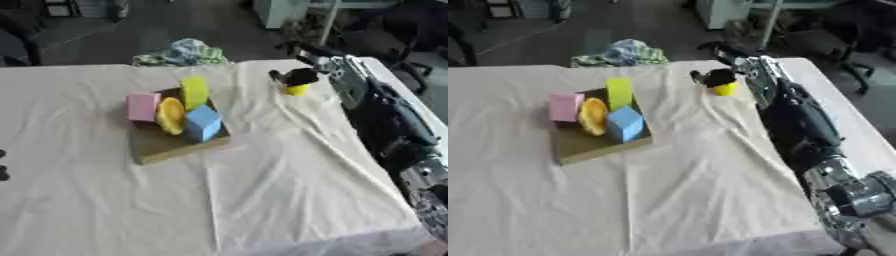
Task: Pick up objects on the table and place them in the box.
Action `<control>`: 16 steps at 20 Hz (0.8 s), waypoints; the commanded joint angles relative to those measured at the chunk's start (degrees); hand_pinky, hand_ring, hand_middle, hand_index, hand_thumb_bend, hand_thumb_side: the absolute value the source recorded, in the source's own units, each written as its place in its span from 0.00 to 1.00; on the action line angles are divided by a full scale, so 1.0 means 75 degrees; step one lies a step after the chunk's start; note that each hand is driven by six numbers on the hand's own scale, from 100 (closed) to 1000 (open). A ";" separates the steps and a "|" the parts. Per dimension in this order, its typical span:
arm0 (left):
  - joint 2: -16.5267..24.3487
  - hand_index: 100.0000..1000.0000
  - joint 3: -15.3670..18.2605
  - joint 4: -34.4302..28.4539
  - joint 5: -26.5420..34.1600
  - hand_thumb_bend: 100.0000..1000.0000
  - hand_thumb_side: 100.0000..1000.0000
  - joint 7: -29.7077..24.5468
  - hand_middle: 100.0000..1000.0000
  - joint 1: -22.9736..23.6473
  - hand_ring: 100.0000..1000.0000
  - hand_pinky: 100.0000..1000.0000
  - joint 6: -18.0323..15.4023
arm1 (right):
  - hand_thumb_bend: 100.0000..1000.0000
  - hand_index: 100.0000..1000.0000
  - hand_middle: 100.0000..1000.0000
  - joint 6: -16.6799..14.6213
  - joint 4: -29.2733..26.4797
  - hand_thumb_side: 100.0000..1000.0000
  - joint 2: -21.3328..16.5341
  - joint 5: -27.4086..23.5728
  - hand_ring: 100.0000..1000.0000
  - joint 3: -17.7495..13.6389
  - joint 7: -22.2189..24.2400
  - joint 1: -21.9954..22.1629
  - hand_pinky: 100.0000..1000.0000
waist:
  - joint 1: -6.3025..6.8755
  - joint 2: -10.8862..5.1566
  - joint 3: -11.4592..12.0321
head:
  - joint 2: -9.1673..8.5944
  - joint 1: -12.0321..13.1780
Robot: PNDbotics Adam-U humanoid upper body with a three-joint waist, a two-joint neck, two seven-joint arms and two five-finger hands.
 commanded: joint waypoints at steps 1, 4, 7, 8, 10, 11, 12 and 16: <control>0.0172 0.77 -0.0010 -0.0128 -0.0035 0.08 0.87 -0.0038 0.58 -0.0088 0.47 0.69 -0.0006 | 0.20 1.00 0.92 0.0412 0.0573 0.50 -0.0241 0.0390 0.92 -0.0693 -0.0412 -0.0183 0.87 | 0.0004 -0.0046 0.0063 | 0.0029 -0.0121; 0.0191 0.77 -0.0031 -0.0139 -0.0034 0.08 0.87 -0.0062 0.58 -0.0126 0.47 0.69 -0.0007 | 0.20 0.99 0.89 0.0759 0.1138 0.52 -0.0211 0.0378 0.91 -0.0972 -0.0759 -0.0213 0.87 | -0.0018 -0.0007 0.0189 | 0.0029 -0.0248; 0.0205 0.77 -0.0047 -0.0147 -0.0034 0.08 0.87 -0.0086 0.58 -0.0147 0.47 0.69 -0.0007 | 0.20 0.98 0.89 0.1140 0.1756 0.54 -0.0168 0.0046 0.91 -0.0786 -0.1139 -0.0292 0.86 | -0.0040 0.0031 0.0286 | 0.0029 -0.0376; 0.0209 0.77 -0.0050 -0.0152 -0.0033 0.08 0.87 -0.0092 0.58 -0.0154 0.47 0.69 -0.0008 | 0.20 0.98 0.88 0.1274 0.1974 0.55 -0.0133 -0.0085 0.90 -0.0681 -0.1274 -0.0333 0.86 | -0.0042 0.0040 0.0311 | 0.0029 -0.0409; 0.0217 0.77 -0.0048 -0.0160 -0.0044 0.07 0.87 -0.0095 0.58 -0.0165 0.47 0.70 -0.0009 | 0.20 0.97 0.87 0.1533 0.2353 0.55 -0.0047 -0.0341 0.90 -0.0442 -0.1532 -0.0420 0.86 | -0.0041 0.0055 0.0347 | 0.0029 -0.0458; 0.0220 0.77 -0.0049 -0.0161 -0.0039 0.07 0.87 -0.0095 0.58 -0.0172 0.46 0.70 -0.0008 | 0.20 0.96 0.86 0.1664 0.2467 0.54 -0.0001 -0.0472 0.90 -0.0320 -0.1638 -0.0450 0.86 | -0.0041 0.0059 0.0360 | 0.0029 -0.0473; 0.0221 0.77 -0.0052 -0.0161 -0.0034 0.07 0.87 -0.0097 0.58 -0.0177 0.46 0.70 -0.0007 | 0.20 0.96 0.86 0.1790 0.2529 0.54 0.0036 -0.0601 0.90 -0.0205 -0.1697 -0.0473 0.86 | -0.0042 0.0062 0.0369 | 0.0029 -0.0485; 0.0213 0.77 -0.0069 -0.0157 -0.0021 0.08 0.87 -0.0116 0.58 -0.0196 0.46 0.70 -0.0004 | 0.13 0.90 0.78 0.2100 0.2568 0.40 0.0061 -0.0904 0.86 0.0142 -0.1895 -0.0485 0.83 | -0.0051 0.0059 0.0403 | 0.0029 -0.0520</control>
